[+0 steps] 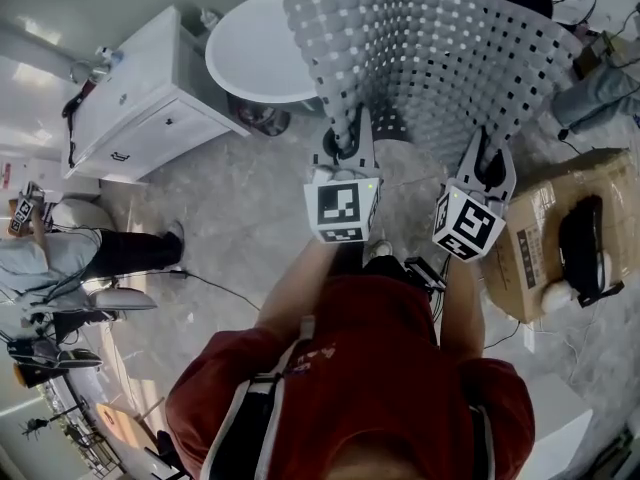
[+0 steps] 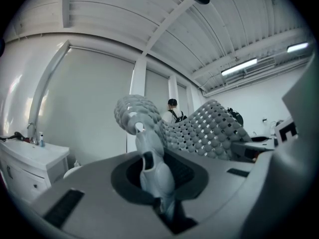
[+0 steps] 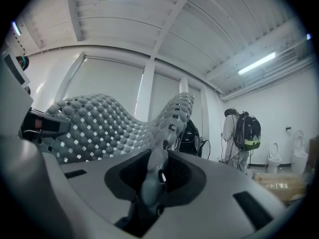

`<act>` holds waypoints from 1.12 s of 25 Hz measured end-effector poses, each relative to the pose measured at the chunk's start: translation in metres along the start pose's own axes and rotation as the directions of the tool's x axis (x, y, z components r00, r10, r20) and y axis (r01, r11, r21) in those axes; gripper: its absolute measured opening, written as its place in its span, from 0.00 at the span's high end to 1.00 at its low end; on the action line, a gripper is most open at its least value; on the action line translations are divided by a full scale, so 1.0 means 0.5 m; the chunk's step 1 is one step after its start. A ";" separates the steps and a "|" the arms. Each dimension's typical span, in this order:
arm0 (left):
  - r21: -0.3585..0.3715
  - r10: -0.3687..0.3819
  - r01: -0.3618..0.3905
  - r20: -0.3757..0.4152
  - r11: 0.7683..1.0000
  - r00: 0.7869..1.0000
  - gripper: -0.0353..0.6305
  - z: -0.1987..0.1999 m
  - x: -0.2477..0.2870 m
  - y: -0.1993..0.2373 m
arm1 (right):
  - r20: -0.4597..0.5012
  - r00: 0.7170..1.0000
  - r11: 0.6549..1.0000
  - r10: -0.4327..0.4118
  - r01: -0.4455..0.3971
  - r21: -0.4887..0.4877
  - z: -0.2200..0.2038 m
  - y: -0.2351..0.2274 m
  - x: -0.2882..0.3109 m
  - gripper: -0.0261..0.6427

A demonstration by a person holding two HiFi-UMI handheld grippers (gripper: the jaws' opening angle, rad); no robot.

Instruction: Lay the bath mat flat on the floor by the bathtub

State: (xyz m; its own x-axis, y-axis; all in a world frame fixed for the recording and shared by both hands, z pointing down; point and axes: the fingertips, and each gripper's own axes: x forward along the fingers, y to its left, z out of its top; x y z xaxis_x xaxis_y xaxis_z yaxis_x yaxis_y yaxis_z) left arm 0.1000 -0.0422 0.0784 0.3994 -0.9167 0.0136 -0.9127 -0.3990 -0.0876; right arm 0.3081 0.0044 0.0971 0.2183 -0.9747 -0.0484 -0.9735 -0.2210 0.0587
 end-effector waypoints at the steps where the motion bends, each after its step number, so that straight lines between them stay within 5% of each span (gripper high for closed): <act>1: -0.002 -0.001 0.001 -0.006 1.000 1.000 0.87 -0.005 0.007 0.001 | -0.005 1.000 1.000 0.000 0.000 -0.002 -0.005 0.001 0.007 0.85; 14: -0.027 0.000 -0.004 -0.142 1.000 0.990 0.87 -0.148 0.103 0.045 | -0.144 0.989 0.998 0.027 -0.034 -0.047 -0.136 0.042 0.116 0.85; 28: -0.089 0.008 -0.043 -0.360 0.995 0.933 0.87 -0.377 0.126 0.105 | -0.377 0.918 0.985 0.120 -0.159 -0.074 -0.349 0.147 0.163 0.85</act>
State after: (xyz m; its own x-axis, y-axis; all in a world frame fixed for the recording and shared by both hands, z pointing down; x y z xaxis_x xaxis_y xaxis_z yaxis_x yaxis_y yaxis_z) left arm 0.0612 -0.1250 0.2623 0.3342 -0.8665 0.3708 -0.9331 -0.3597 0.0004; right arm 0.2661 -0.0974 0.2716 0.1093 -0.9346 0.3385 -0.9882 -0.0652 0.1389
